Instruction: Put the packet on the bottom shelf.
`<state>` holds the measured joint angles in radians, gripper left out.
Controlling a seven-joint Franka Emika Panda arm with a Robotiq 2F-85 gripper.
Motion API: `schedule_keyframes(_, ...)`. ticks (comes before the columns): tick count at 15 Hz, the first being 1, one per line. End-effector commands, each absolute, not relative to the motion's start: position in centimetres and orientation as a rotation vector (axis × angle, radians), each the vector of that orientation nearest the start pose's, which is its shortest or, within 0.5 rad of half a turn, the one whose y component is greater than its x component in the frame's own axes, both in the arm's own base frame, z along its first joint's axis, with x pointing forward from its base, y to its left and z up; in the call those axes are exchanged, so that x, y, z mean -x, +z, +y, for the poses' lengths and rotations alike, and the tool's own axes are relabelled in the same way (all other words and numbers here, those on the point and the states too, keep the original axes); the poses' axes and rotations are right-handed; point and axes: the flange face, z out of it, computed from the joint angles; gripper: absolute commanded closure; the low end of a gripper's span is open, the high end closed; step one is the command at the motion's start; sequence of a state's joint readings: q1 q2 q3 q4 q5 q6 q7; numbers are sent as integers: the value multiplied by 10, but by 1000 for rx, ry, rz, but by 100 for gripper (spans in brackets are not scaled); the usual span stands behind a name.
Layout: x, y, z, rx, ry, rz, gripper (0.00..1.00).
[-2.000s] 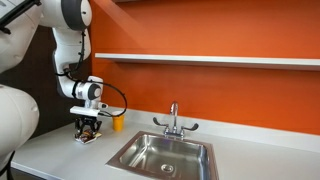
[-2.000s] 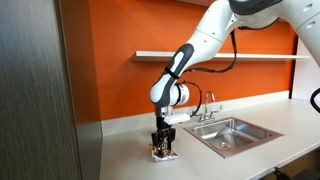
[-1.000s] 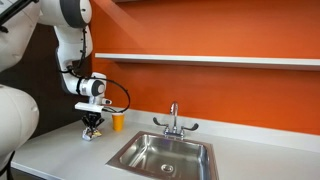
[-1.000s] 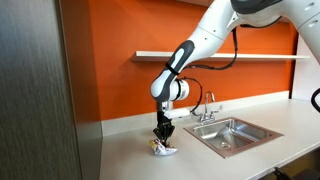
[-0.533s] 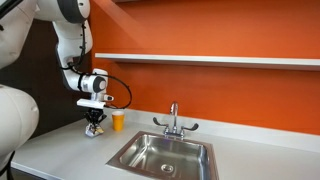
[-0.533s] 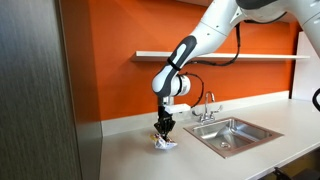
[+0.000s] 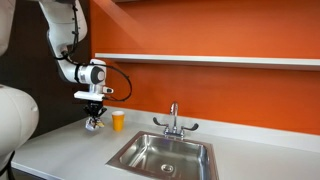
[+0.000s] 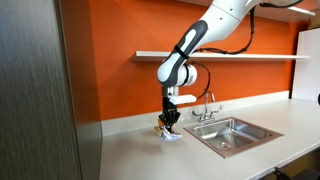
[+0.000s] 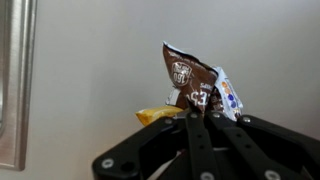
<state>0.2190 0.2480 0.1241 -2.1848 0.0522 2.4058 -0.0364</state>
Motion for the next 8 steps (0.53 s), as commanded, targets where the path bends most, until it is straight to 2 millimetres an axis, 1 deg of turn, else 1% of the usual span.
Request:
schedule_keyframes(1,-485,311,167,3074,53,-459,99)
schedule_keyframes(5,-451,350,150,3099,52,-407,99)
schedule_keyframes(8,-426,390,139,3114,17,-380,99)
